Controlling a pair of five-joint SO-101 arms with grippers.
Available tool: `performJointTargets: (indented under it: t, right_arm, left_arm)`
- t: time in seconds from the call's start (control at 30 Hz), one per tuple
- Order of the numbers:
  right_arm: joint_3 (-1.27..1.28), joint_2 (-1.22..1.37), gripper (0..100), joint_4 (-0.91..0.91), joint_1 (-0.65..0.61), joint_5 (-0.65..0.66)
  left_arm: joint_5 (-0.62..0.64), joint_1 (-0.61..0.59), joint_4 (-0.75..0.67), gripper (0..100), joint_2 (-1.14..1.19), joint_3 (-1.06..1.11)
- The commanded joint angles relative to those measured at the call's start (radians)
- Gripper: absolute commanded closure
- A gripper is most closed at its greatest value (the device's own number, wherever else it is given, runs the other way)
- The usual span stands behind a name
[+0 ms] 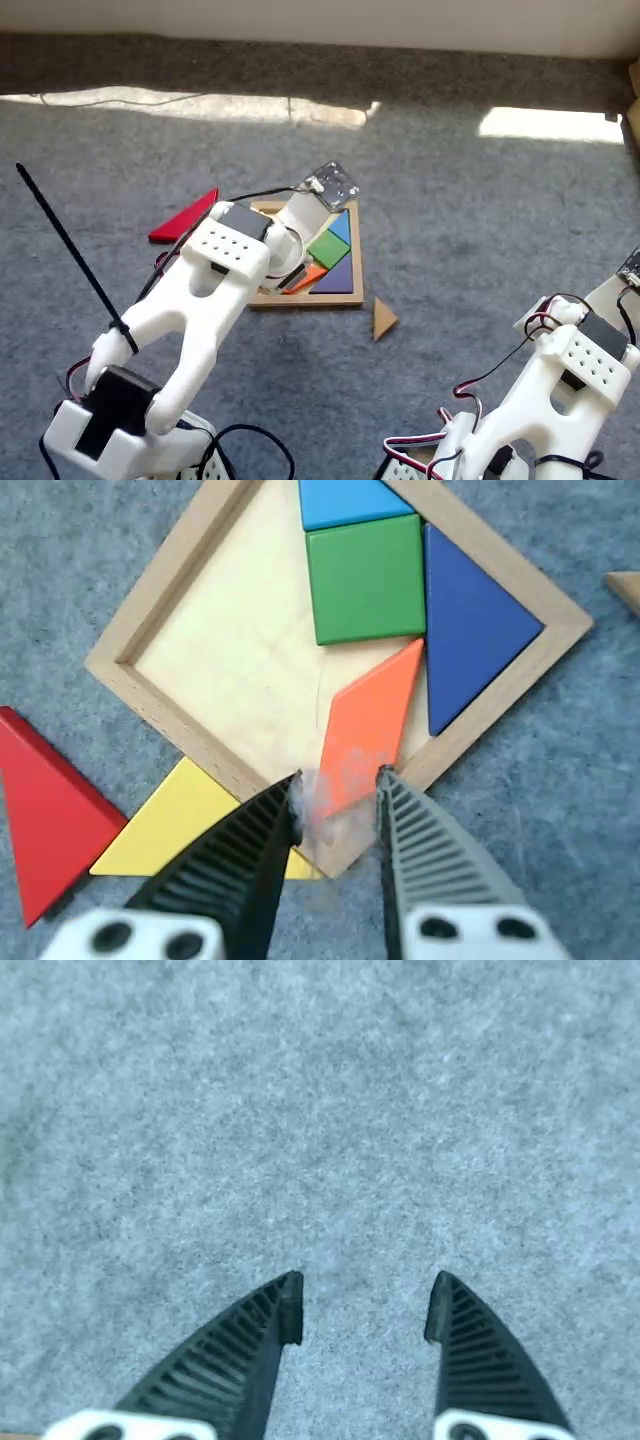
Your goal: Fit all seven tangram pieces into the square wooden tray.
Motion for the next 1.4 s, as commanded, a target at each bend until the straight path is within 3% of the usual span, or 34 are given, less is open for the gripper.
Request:
performJointTargets:
  t: [0.0,0.37,0.57,0.93,1.37]
  right_arm:
    - [-0.004,-0.016,79.3,-0.018,-0.010,0.000]
    - [-0.004,-0.016,79.3,-0.018,-0.010,0.000]
    - [-0.004,-0.016,79.3,-0.018,-0.010,0.000]
    - [-0.004,-0.016,79.3,-0.018,-0.010,0.000]
    - [-0.004,-0.016,79.3,-0.018,-0.010,0.000]
  left_arm:
    - [0.006,0.021,0.009,87,-0.051,-0.031]
    - [0.014,0.024,-0.071,86,-0.001,-0.001]
    - [0.094,0.018,-0.084,74,0.150,-0.031]
    - [0.091,0.004,-0.080,78,0.297,-0.131]
    - [0.092,-0.028,-0.034,78,0.171,-0.153]
